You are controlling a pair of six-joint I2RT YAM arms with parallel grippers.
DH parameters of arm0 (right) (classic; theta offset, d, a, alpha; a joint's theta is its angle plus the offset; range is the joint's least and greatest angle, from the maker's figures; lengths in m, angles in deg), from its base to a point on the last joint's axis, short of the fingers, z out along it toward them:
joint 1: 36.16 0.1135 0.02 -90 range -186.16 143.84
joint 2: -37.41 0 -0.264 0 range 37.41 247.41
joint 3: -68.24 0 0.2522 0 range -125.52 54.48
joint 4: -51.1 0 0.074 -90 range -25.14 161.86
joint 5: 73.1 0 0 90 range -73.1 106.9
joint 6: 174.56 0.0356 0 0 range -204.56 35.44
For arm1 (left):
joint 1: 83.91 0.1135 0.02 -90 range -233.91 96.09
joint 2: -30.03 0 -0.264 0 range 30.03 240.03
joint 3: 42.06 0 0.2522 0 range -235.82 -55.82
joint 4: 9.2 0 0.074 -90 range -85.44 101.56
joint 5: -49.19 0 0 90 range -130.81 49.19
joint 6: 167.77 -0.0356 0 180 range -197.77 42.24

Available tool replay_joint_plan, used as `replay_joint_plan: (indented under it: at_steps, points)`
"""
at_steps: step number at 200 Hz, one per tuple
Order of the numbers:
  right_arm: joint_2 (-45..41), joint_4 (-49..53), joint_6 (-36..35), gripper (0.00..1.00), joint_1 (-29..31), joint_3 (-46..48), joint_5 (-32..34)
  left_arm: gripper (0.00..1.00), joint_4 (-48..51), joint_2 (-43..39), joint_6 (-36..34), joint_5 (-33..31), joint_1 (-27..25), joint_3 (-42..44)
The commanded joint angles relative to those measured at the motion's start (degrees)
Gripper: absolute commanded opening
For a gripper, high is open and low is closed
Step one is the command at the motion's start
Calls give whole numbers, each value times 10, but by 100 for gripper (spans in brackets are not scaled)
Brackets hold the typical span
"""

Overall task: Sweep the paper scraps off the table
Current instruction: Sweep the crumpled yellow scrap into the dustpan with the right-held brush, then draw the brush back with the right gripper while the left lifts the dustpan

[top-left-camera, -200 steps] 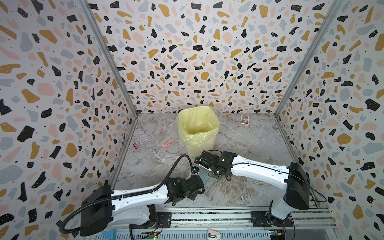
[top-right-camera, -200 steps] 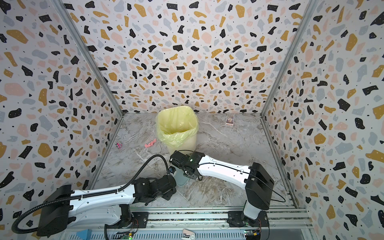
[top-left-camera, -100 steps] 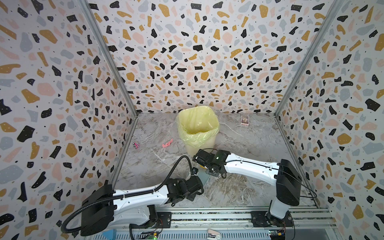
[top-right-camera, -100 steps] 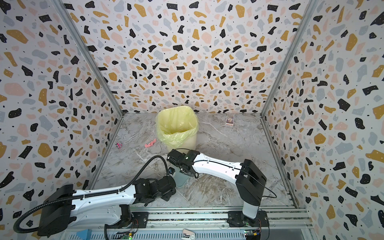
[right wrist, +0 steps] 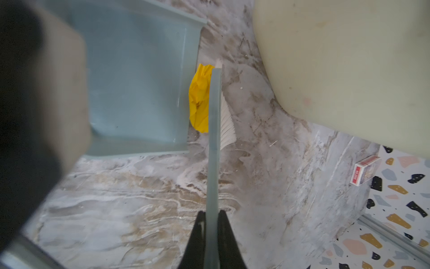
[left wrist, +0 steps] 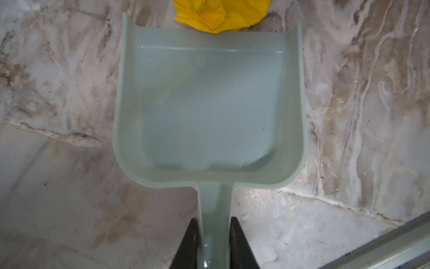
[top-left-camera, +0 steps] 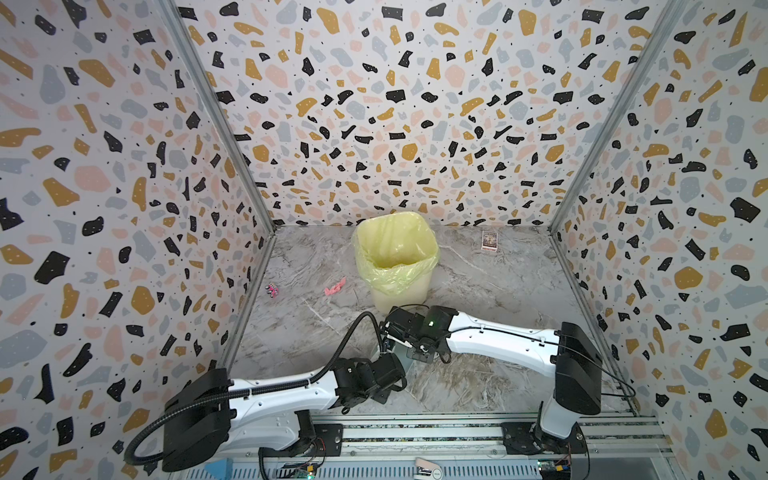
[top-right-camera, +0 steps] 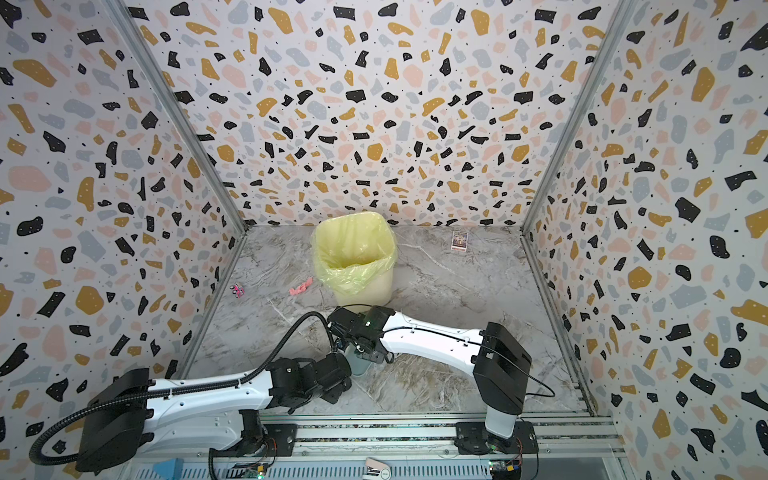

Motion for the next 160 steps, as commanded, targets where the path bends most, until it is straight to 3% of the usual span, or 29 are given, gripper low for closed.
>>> replay_joint_plan:
  at_steps: [1, 40, 83, 160]
  points:
    - [-38, 54, 8, 0, 28, -12, -98, 0, -10, 1, 3, -8, 5, 4]
    - [-68, 61, 28, 0, 27, -5, -95, 0, -12, 1, 2, -6, 6, 3]
    - [-70, 60, 44, 0, 3, -2, -18, 0, -11, 3, 1, -4, 6, 2]
    - [-90, 47, 54, 0, -34, 11, -6, 0, -13, -20, -7, -9, 6, -2]
